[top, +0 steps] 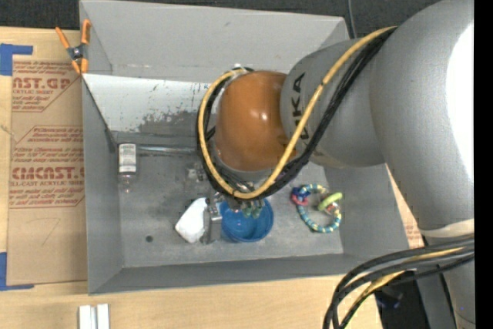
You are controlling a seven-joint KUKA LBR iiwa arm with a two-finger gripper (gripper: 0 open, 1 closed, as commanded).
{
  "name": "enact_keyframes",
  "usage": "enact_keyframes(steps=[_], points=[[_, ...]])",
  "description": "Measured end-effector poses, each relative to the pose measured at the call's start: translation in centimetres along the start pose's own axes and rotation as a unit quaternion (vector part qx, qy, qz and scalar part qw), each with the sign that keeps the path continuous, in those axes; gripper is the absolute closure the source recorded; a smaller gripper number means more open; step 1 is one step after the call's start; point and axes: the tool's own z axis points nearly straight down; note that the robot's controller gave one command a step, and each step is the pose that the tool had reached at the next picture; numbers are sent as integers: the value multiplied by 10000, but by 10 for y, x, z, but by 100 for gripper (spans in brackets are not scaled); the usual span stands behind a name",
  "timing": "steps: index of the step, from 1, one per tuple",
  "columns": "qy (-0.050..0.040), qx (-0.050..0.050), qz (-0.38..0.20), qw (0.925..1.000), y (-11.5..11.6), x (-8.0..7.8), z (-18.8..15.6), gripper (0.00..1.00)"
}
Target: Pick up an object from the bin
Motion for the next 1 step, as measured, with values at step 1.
enact_keyframes(steps=[1], points=[[39,12,314,9995,-5,28,18,0]])
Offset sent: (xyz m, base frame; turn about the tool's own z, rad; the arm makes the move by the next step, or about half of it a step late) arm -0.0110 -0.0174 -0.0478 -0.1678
